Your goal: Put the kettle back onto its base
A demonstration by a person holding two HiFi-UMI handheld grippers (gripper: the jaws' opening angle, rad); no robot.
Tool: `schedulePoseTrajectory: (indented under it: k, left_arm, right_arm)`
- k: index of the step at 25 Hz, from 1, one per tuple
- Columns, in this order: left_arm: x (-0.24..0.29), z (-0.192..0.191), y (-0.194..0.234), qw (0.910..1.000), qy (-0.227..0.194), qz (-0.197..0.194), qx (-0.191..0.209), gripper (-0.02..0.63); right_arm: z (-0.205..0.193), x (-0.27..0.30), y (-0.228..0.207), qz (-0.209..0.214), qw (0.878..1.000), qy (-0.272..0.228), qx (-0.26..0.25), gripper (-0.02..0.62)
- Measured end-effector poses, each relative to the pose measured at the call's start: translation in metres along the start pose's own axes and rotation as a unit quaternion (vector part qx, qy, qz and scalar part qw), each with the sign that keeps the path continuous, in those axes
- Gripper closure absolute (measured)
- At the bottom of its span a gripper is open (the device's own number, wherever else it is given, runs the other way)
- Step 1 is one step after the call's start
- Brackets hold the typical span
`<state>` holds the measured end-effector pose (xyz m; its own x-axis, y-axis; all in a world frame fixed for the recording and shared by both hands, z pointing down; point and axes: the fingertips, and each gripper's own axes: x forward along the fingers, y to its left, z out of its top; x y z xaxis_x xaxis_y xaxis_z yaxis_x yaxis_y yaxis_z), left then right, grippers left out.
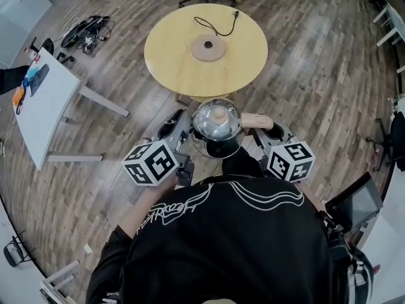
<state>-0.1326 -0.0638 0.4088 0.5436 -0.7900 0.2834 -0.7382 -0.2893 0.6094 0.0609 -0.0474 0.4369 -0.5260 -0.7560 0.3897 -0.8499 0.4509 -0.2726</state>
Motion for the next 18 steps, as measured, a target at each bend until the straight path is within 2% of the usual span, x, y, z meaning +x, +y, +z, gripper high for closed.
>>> schedulePoseTrajectory:
  k: [9,18]
  left_arm:
    - [0.048,0.023,0.032,0.9995,0.000,0.030,-0.013,0.532]
    - [0.135,0.062,0.073,0.9978,0.010,0.054,-0.038,0.532]
  right_arm:
    - [0.016,0.064,-0.032,0.031,0.999,0.025,-0.004,0.483]
    - [0.051,0.151,-0.082,0.053,0.997,0.062,-0.001,0.483]
